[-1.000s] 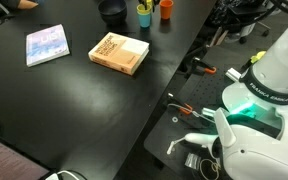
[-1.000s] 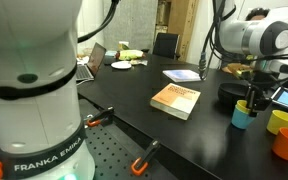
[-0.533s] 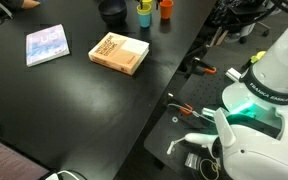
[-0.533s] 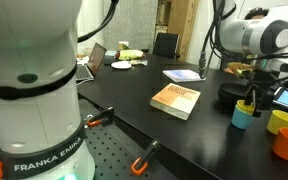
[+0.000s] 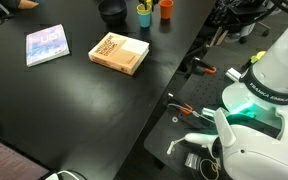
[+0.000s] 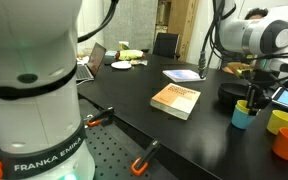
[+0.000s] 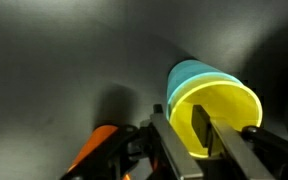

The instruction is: Unstack the plastic cups

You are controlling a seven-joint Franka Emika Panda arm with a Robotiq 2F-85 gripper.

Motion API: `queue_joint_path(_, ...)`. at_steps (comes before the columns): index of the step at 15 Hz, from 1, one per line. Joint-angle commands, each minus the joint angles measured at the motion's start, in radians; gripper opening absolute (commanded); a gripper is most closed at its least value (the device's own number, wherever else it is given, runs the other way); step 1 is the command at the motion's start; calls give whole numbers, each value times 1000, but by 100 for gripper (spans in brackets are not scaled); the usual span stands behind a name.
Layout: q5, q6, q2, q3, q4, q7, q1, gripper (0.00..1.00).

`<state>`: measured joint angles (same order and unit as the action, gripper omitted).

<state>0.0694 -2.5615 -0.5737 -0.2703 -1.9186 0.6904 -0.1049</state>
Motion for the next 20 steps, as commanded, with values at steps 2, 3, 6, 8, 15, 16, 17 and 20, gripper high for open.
queue_joint_path(2,18,-11,13,6,-2,-21,-1,4)
queue_joint_path(3,16,-12,15,6,-3,-21,0,1)
queue_joint_path(6,15,-18,26,4,-6,-19,2,4)
queue_joint_path(8,15,-17,34,3,-13,-19,3,5)
queue_joint_path(15,30,-136,109,11,-83,-39,0,4)
queue_joint_path(16,42,-154,125,17,-96,-43,-6,4)
queue_joint_path(17,40,-163,141,10,-109,-37,-1,4)
queue_joint_path(20,22,-179,205,-16,-156,-22,15,4)
